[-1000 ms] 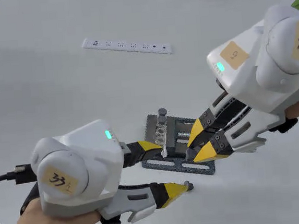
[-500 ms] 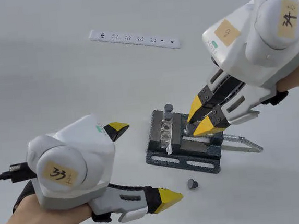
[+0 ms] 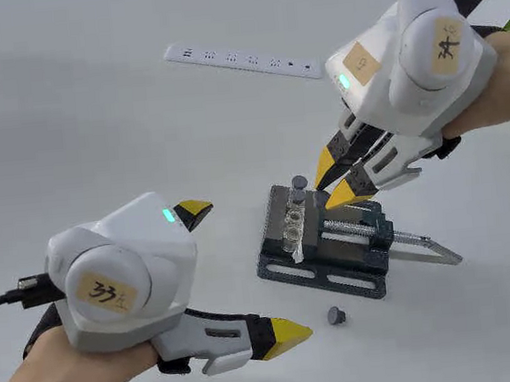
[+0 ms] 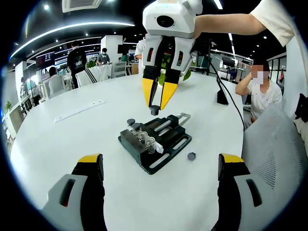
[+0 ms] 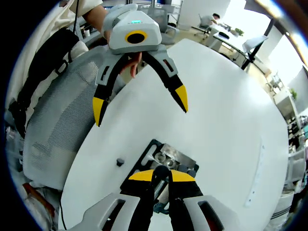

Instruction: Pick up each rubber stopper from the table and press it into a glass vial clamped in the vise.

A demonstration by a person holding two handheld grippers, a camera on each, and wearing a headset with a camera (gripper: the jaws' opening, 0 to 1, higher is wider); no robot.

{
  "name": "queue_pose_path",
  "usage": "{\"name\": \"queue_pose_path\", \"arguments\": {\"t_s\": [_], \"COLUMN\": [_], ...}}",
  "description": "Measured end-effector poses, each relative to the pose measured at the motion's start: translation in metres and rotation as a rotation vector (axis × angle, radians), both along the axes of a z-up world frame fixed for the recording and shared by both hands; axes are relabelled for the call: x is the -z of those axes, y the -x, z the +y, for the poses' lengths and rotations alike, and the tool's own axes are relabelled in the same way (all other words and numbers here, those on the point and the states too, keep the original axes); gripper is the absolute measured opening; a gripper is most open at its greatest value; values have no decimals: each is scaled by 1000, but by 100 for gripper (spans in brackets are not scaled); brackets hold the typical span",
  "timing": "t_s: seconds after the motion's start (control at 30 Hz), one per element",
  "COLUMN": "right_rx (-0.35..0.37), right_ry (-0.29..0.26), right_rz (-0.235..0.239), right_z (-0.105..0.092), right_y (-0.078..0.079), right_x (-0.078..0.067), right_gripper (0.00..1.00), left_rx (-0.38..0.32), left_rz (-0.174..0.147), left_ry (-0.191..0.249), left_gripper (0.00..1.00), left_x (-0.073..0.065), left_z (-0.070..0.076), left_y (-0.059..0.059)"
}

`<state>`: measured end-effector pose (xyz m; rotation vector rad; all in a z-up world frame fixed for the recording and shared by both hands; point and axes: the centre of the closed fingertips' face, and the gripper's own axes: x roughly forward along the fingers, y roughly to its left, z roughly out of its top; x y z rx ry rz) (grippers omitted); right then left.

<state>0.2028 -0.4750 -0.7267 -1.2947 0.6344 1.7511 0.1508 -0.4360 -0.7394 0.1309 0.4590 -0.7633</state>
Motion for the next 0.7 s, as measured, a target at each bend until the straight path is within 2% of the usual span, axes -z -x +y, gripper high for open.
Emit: {"name": "queue_pose_path", "arguments": {"t_s": [0.3,0.7], "right_rx": [-84,-131], "right_ry": [16,25], "right_rz": [-19,-33], "right_z": [7,16], "right_y": [-1,-7], "right_x": [12,29], "right_gripper": [5,5], "left_rx": [-6,-14], "left_rz": [20,54], "left_ry": [-9,-21], "left_gripper": [99,99], "left_x": [6,18], "left_z": [5,14], "left_y": [-1,-1]}}
